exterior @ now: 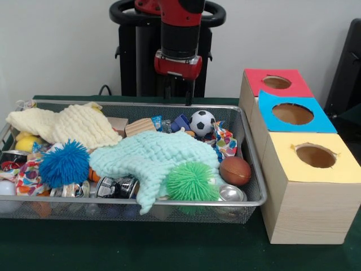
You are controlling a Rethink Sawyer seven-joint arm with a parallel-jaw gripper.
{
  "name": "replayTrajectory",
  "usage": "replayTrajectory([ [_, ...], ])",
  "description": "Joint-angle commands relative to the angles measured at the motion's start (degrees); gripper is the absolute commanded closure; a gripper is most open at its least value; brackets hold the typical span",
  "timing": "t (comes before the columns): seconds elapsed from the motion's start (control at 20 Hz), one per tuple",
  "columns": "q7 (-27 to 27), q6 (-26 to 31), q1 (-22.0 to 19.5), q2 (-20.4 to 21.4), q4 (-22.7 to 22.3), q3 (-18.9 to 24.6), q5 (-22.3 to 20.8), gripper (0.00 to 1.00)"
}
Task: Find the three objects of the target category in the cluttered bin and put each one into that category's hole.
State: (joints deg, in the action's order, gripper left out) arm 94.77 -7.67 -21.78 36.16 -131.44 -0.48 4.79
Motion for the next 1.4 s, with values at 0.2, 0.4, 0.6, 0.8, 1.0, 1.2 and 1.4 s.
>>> replayTrajectory([
  [0.2,13.8,3.7,-2.1,-5.2,14.8,-1.1,11.2,0.00],
  [0.4,15.0,3.3,-2.7,-6.2,15.8,-2.8,13.8,0.00],
  [0.6,17.1,0.1,-4.4,-9.2,16.0,-2.3,15.6,0.00],
  [0.8,17.7,-2.4,-5.4,-10.7,16.8,-1.7,15.9,0.00],
  [1.0,17.5,0.7,-4.6,-8.7,15.8,-2.2,17.1,0.00],
  [1.2,16.7,7.7,-2.7,-4.9,14.1,-4.1,18.7,0.00],
  [1.4,16.8,12.4,0.5,-2.0,12.5,-6.9,20.3,0.00],
])
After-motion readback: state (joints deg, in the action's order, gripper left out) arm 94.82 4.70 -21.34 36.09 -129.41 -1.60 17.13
